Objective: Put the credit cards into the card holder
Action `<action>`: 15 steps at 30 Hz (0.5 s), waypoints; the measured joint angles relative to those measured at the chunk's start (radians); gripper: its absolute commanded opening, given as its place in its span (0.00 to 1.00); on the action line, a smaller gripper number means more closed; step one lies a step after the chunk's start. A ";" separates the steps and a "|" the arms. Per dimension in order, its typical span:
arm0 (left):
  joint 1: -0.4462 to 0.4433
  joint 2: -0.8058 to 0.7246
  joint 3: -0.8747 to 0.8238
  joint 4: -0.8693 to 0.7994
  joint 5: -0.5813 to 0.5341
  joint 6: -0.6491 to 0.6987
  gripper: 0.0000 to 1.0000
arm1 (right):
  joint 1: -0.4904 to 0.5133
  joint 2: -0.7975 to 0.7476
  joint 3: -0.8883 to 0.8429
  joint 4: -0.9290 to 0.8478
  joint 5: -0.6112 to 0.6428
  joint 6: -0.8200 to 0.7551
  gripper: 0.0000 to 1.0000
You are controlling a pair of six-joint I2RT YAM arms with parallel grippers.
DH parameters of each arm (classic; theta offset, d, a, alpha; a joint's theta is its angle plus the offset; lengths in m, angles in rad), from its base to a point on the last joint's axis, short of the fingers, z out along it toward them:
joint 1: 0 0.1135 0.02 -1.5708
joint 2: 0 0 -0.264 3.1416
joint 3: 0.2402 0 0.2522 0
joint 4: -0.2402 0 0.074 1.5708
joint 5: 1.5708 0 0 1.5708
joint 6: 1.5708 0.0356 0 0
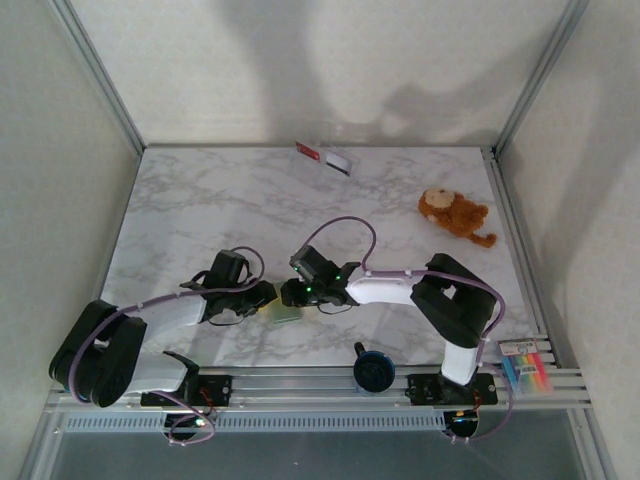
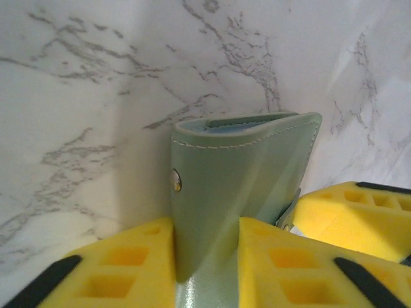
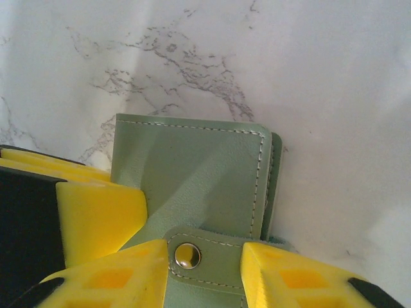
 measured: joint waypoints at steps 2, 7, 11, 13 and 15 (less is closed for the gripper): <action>0.001 -0.007 0.000 0.007 0.003 -0.001 0.07 | -0.007 -0.005 -0.011 0.016 -0.008 0.000 0.39; -0.009 -0.086 0.002 0.005 0.018 -0.024 0.00 | -0.009 -0.039 -0.053 0.060 -0.019 -0.034 0.48; -0.012 -0.138 0.002 -0.021 0.023 -0.050 0.00 | -0.005 -0.092 -0.085 0.066 -0.029 -0.086 0.51; -0.014 -0.150 0.002 -0.023 0.028 -0.061 0.00 | 0.006 -0.115 -0.085 0.055 -0.006 -0.118 0.51; -0.016 -0.151 0.003 -0.024 0.040 -0.073 0.00 | 0.021 -0.121 -0.074 0.032 0.021 -0.141 0.51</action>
